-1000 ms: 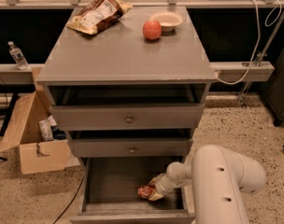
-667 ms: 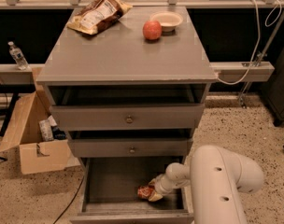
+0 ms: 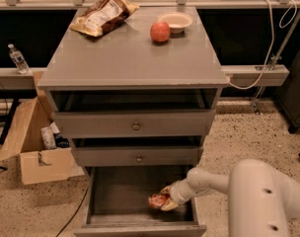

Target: Pick coke can from bottom drawer and place on counter

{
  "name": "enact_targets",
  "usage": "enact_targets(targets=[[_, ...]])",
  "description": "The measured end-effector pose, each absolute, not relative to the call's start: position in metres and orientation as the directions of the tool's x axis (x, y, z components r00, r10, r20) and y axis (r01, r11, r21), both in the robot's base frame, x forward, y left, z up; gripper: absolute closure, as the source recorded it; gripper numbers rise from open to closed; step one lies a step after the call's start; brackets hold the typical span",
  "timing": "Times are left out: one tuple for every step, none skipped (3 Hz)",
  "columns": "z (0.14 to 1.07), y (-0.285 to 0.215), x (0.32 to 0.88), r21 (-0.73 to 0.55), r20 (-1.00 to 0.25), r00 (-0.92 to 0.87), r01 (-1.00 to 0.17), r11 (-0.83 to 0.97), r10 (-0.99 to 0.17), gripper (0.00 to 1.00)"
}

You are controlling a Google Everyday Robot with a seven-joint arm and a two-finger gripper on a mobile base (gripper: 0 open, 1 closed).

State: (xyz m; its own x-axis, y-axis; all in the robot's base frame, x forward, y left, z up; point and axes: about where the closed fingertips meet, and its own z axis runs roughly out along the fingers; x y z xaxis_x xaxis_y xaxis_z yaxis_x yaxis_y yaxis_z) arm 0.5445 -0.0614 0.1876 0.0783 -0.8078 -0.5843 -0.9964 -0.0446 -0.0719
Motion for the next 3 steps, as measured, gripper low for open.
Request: enact_targets(targets=[[0.292, -0.098, 0.528, -0.148, -0.681, 0.191, -0.981, -0.122, -0.707, 1.0], [0.364, -0.122, 0.51, -0.161, -0.722, 0.258, -0.965, -0.208, -0.642, 1.0], [0.364, -0.122, 0.51, -0.161, -0.722, 0.258, -0.965, -0.207, -0.642, 1.0]])
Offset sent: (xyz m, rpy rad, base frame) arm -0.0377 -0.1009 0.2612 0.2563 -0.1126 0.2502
